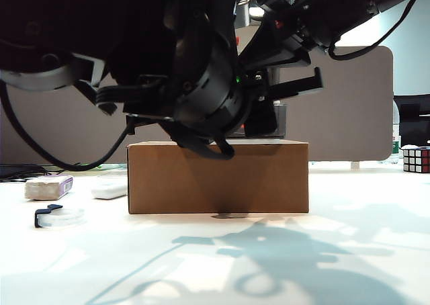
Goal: Open the third layer of the drawer on the table, pick up the transparent tape on the table and put it in, and finally close the drawer.
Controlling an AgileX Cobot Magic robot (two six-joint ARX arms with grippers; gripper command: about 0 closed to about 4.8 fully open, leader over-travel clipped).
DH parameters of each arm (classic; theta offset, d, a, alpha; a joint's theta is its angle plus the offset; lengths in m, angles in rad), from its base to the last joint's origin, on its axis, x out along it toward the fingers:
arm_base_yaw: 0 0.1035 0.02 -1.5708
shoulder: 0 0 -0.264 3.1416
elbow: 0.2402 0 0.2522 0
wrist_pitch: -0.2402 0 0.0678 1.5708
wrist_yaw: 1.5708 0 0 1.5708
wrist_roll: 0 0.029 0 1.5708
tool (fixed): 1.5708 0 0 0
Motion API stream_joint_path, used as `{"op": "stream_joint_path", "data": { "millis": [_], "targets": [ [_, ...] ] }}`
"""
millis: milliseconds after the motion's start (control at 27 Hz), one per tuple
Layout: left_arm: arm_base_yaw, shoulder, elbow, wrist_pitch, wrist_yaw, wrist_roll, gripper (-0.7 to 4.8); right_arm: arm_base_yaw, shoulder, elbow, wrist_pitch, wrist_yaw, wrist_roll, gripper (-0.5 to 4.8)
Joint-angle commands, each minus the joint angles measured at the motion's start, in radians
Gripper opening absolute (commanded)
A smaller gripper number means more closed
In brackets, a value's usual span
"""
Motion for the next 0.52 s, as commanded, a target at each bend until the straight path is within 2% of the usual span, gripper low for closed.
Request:
{"op": "stream_joint_path", "data": {
  "millis": [37,259,518],
  "targets": [
    [0.012,-0.002,0.005,0.006,0.008,0.004,1.17,0.002,-0.003,0.005,0.011,0.0,-0.002,-0.05],
    [0.036,0.0,0.005,0.006,0.053,-0.002,1.17,0.002,-0.002,0.006,0.013,0.0,-0.002,-0.05],
    [0.036,0.004,0.005,0.006,0.052,-0.012,1.15,0.002,-0.003,0.005,0.014,0.0,-0.002,-0.05]
  ]
}}
